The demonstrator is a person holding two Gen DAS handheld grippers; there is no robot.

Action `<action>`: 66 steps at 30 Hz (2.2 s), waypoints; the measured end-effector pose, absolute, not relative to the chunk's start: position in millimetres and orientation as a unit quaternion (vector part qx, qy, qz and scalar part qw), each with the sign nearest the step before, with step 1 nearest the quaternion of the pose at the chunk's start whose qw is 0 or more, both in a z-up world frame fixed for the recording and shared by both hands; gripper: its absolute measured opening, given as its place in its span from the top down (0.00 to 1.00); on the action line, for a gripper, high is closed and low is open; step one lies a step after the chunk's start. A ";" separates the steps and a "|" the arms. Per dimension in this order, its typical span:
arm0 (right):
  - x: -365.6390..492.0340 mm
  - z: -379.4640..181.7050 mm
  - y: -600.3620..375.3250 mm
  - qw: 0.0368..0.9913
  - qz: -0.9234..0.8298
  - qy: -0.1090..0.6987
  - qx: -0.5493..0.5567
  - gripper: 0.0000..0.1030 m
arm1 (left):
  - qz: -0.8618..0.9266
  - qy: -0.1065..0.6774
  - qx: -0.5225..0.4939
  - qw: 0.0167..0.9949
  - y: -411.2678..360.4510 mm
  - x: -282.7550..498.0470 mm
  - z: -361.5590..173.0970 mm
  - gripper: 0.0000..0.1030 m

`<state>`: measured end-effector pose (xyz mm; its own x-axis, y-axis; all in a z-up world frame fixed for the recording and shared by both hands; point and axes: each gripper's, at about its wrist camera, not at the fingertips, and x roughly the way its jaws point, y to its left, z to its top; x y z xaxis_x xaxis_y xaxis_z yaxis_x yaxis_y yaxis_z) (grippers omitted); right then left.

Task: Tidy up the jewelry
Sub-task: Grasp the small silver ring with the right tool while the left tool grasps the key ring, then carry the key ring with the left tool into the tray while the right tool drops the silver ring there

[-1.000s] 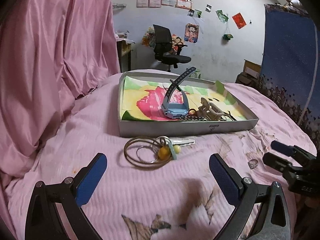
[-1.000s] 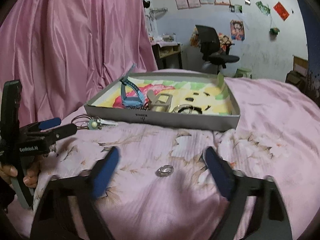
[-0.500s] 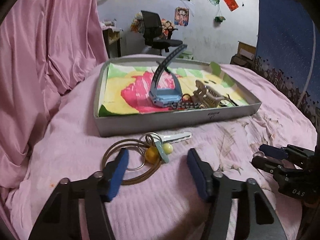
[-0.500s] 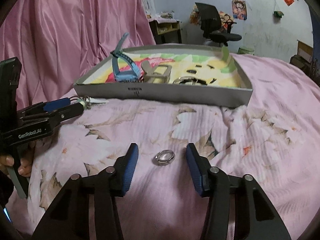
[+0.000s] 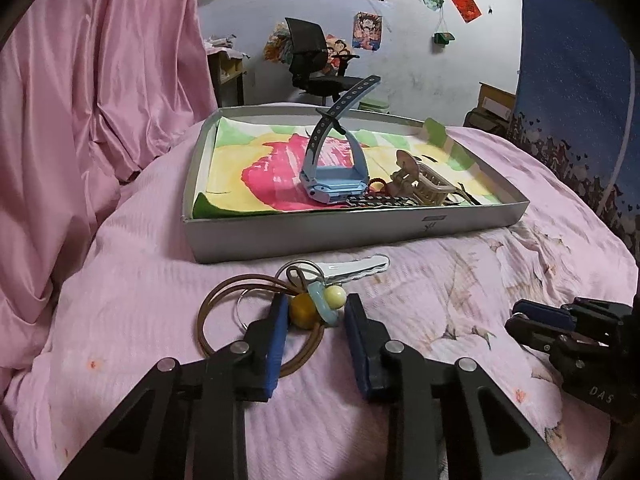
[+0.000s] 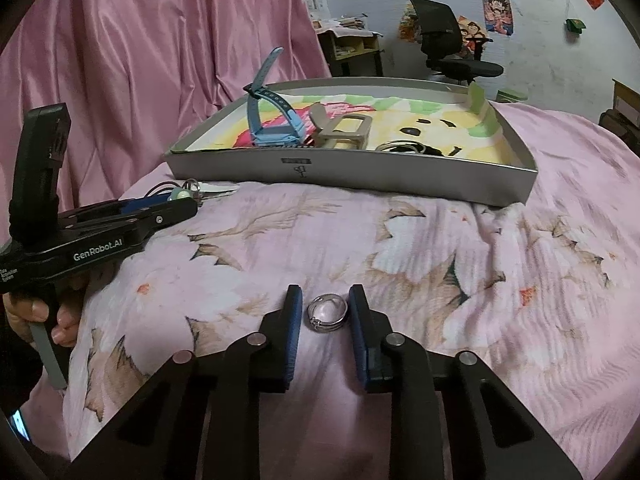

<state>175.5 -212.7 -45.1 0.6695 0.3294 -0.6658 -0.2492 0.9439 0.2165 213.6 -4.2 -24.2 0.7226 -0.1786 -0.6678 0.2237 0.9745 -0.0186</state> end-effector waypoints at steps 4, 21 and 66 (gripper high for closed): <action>175.1 -45.1 -211.5 0.912 0.162 0.373 0.052 0.82 | -0.107 0.345 0.032 0.932 -3.9 205.7 -22.5 0.74; 157.2 -31.3 -205.1 0.927 0.185 0.324 0.036 0.82 | -0.163 0.297 0.036 0.940 -21.3 151.2 -4.5 0.74; 282.9 -19.1 -241.0 0.941 0.106 0.307 0.094 0.82 | -0.105 0.406 -0.007 0.908 -50.4 301.7 -0.9 0.74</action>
<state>282.9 -241.0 -19.1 0.7893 0.2580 -0.5572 -0.1426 0.9596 0.2424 301.7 -50.4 -0.9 0.6481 -0.1955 -0.7360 0.1844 0.9780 -0.0974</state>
